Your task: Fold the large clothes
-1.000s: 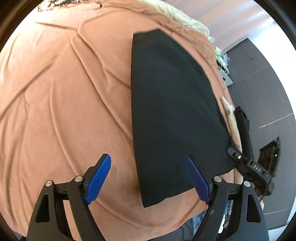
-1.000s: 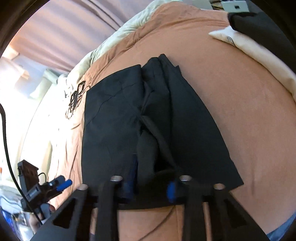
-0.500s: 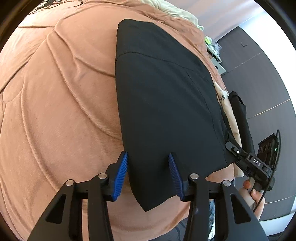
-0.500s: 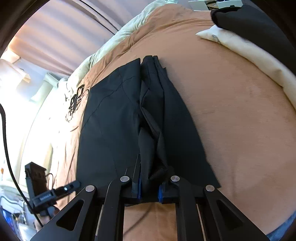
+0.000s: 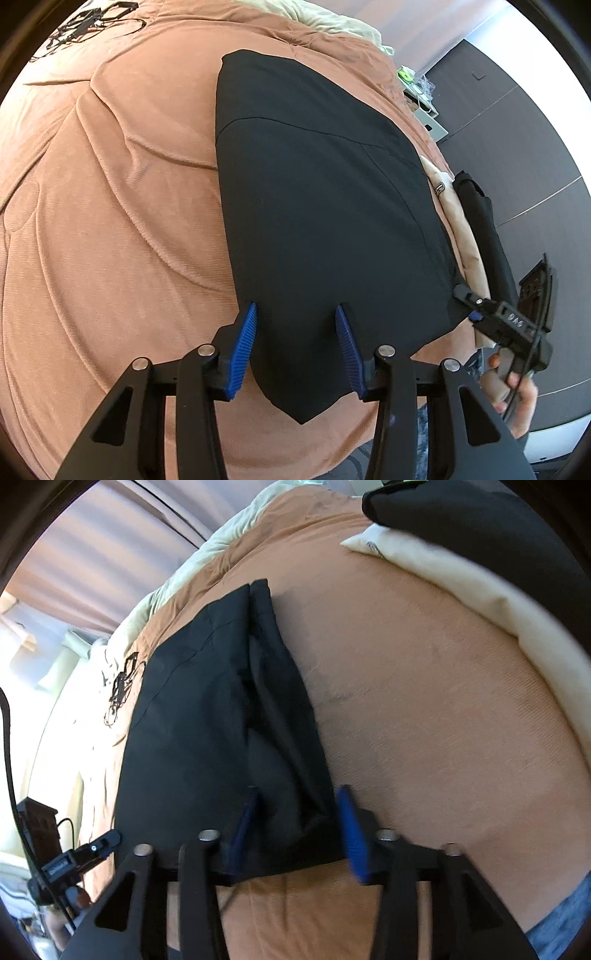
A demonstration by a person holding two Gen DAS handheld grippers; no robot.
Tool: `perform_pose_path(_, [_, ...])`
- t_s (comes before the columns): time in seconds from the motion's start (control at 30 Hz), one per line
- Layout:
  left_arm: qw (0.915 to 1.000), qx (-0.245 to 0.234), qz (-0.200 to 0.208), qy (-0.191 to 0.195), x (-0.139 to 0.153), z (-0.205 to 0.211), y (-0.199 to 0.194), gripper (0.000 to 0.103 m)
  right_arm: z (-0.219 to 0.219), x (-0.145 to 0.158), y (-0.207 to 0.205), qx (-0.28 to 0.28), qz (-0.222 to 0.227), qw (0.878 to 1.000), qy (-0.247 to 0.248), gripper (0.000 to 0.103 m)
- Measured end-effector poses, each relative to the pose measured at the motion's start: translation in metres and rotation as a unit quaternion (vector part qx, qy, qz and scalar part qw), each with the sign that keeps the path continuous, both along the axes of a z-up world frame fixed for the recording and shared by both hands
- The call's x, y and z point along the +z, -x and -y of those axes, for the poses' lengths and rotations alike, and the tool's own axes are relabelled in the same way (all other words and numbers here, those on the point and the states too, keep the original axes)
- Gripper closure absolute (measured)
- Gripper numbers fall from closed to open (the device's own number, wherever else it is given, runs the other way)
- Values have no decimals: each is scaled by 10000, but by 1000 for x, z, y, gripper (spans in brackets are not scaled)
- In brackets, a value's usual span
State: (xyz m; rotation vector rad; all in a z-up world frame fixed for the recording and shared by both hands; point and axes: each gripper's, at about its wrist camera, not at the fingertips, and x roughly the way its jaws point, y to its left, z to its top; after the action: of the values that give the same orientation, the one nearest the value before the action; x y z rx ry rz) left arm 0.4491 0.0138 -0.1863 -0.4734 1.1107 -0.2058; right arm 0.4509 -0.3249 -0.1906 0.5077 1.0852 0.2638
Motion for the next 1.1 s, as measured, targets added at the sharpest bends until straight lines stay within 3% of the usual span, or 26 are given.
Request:
perform_pose_path(0.1, [9999,75,-21,65,-3,-4,4,58,0,2,-7,182,-96,9998,80,42])
perform_pose_path(0.3, [9998,113,-82,118,-14,-3,10,58,-6,-18,-20,393,-400,9983,-155,41])
perform_pose_path(0.4, [9996,104,-176,179,-20,-3,10,58,-7,-26,-20,389,-487,9973,-381,46])
perform_pose_path(0.5, [9985,205,-336,383,-30,-7,9,58,-7,-29,-16,435,-477,9962,-591,60])
perform_pose_path(0.63, [9993,67,-227,282,-21,-2,9,74,-13,-20,-9,538,-370,9962,-583,75])
perform_pose_path(0.7, [9994,37,-219,265,-15,-2,9,77,-14,-15,-7,536,-358,9959,-635,78])
perform_pose_path(1.1, [9990,-290,-173,-300,4,-15,62,78,-41,-6,48,920,-305,9945,-395,80])
